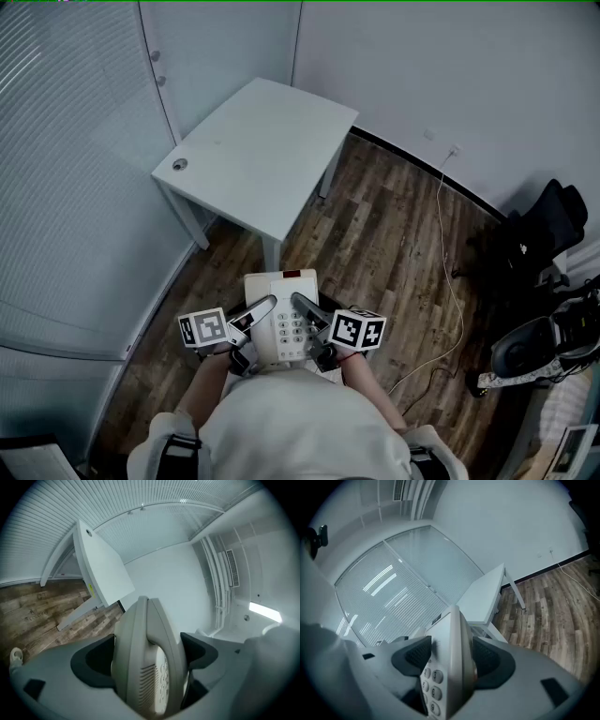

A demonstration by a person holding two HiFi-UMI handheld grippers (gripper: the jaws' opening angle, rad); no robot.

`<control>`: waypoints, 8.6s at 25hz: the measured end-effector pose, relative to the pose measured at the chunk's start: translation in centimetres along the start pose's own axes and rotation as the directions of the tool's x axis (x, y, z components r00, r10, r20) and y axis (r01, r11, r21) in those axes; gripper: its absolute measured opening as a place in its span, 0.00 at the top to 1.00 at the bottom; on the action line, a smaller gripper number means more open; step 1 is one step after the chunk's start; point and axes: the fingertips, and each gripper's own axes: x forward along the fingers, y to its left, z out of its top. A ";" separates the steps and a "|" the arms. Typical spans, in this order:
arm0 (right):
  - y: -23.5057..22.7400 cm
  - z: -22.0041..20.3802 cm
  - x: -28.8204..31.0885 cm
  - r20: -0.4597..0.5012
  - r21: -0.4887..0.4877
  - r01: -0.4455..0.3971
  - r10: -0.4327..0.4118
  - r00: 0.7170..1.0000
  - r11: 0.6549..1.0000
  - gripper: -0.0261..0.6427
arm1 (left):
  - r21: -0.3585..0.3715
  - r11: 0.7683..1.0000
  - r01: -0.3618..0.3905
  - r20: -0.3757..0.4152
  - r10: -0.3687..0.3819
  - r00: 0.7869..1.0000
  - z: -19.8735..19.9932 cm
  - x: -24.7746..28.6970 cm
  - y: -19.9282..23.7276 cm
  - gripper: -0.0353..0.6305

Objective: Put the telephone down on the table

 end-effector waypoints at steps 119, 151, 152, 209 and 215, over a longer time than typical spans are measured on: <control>-0.5 16.1 28.1 -0.072 0.008 -0.030 0.030 0.997 1.000 0.54 | -0.044 0.999 -0.017 0.056 0.020 0.998 28.8 6.1 12.0 0.32; -6.1 22.4 33.9 -0.038 0.057 0.019 -0.017 0.999 0.998 0.54 | -0.045 0.999 -0.015 -0.021 0.014 1.000 35.4 13.9 15.5 0.32; -6.4 22.6 34.2 -0.041 0.060 0.019 -0.017 0.999 0.998 0.54 | -0.046 0.999 -0.017 -0.021 0.016 1.000 35.6 14.3 15.7 0.32; -18.2 24.4 41.0 -0.127 0.120 0.068 -0.052 0.990 0.990 0.54 | 0.028 0.977 -0.211 -0.082 0.213 0.974 37.3 25.0 24.4 0.32; -18.3 24.4 40.9 -0.117 0.117 0.079 -0.066 0.991 0.990 0.54 | 0.030 0.973 -0.227 -0.090 0.229 0.969 37.2 25.0 24.4 0.32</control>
